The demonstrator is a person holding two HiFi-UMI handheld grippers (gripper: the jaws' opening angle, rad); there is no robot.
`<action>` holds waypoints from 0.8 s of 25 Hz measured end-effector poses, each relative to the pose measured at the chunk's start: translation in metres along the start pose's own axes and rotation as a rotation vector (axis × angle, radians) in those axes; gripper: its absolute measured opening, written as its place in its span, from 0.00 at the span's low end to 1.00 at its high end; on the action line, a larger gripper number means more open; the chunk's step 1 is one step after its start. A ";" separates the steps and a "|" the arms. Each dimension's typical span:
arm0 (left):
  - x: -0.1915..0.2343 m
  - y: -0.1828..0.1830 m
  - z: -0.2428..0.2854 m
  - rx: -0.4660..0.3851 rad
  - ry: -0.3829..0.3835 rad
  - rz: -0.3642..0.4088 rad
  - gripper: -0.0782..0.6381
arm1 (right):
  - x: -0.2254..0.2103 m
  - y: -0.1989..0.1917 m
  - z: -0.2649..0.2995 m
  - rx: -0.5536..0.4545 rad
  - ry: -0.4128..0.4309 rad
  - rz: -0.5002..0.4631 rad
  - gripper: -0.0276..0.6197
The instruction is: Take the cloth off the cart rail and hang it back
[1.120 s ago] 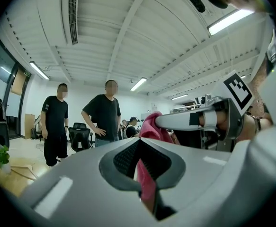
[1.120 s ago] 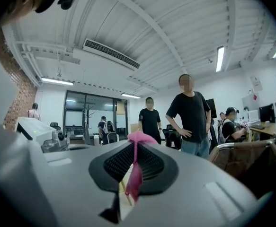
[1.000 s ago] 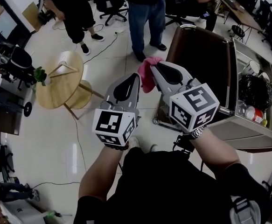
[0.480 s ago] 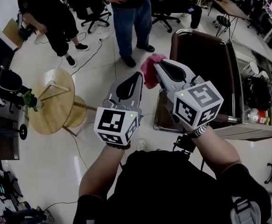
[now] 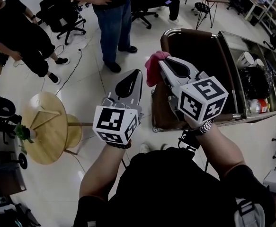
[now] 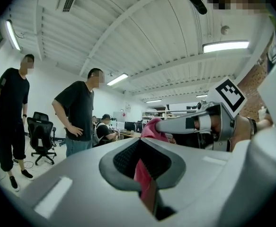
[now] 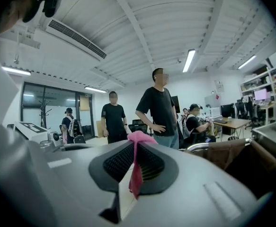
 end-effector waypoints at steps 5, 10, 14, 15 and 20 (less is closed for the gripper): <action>0.007 0.004 0.035 0.010 -0.051 -0.014 0.11 | -0.028 0.006 0.006 0.028 -0.048 0.015 0.07; 0.001 -0.002 0.064 0.016 -0.070 -0.021 0.11 | -0.061 0.001 0.001 0.060 -0.063 0.031 0.07; -0.007 -0.007 0.078 0.014 -0.071 -0.022 0.11 | -0.079 -0.005 -0.006 0.083 -0.070 0.030 0.07; -0.009 -0.008 0.081 0.014 -0.071 -0.022 0.11 | -0.083 -0.007 -0.007 0.092 -0.071 0.030 0.07; -0.022 -0.021 0.096 0.029 -0.065 -0.024 0.11 | -0.107 -0.026 -0.012 0.144 -0.073 0.041 0.07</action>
Point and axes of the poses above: the fingertips, and each gripper's own axes: z forward along the fingers, x to its left, y out of its top, the point moved 9 cm from there along -z, backward along the fingers, and after that the axes turned 13 degrees about -y, right-handed, at the moved point
